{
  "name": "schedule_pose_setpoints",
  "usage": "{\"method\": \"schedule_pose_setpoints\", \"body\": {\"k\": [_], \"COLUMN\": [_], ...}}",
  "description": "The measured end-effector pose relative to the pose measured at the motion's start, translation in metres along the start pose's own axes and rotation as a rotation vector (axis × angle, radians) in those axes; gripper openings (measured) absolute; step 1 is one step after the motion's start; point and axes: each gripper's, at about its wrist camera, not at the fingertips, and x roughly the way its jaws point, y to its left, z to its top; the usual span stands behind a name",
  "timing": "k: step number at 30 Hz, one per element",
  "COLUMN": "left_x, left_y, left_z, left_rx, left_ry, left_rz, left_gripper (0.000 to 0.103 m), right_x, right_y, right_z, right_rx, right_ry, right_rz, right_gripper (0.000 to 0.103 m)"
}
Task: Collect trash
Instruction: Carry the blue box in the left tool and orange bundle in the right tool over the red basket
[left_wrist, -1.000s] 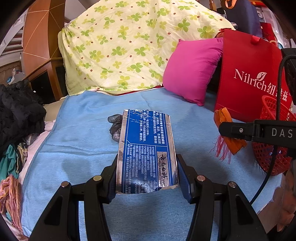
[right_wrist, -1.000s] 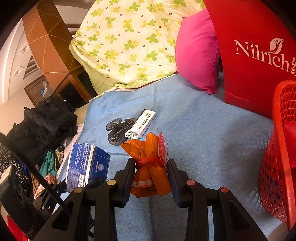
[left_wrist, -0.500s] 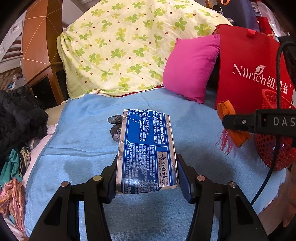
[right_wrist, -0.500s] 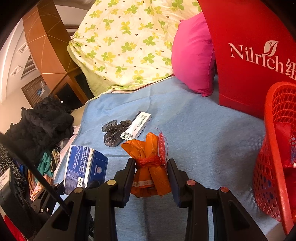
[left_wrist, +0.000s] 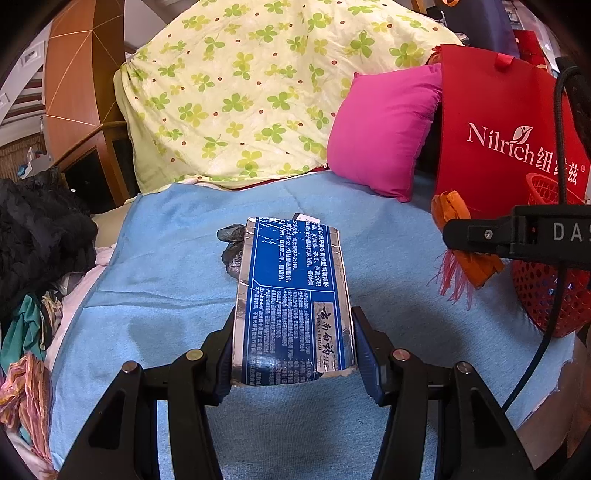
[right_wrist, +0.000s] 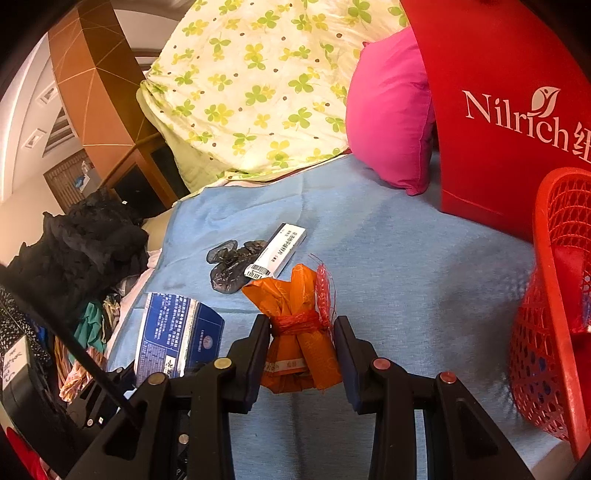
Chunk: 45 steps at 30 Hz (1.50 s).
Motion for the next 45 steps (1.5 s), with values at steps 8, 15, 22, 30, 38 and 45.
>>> {"method": "schedule_pose_setpoints", "body": {"k": [8, 15, 22, 30, 38, 45], "left_x": [0.000, 0.000, -0.010, -0.036, -0.063, -0.079], "left_y": [-0.003, -0.004, -0.002, -0.009, -0.026, -0.045], "left_z": [-0.002, -0.007, -0.014, -0.012, 0.005, 0.018], "left_rx": [-0.008, -0.007, -0.032, -0.044, -0.006, 0.029], "left_ry": [-0.006, -0.012, 0.007, 0.009, -0.044, -0.074], "left_rz": [0.026, 0.057, 0.065, 0.074, 0.081, 0.072], "left_gripper": [0.057, 0.057, 0.057, 0.057, 0.057, 0.057], "right_x": [-0.002, -0.003, -0.016, -0.035, -0.065, -0.094], "right_y": [0.000, 0.003, 0.007, 0.009, 0.005, -0.006], "right_z": [0.001, -0.001, 0.000, 0.002, 0.009, 0.010], "right_rx": [0.008, 0.010, -0.006, -0.016, -0.004, 0.005], "right_ry": [-0.009, -0.022, -0.069, -0.110, -0.172, -0.237], "right_rz": [-0.007, -0.006, -0.004, 0.015, 0.045, 0.065], "right_gripper": [0.038, 0.038, 0.038, 0.038, 0.038, 0.038]}}
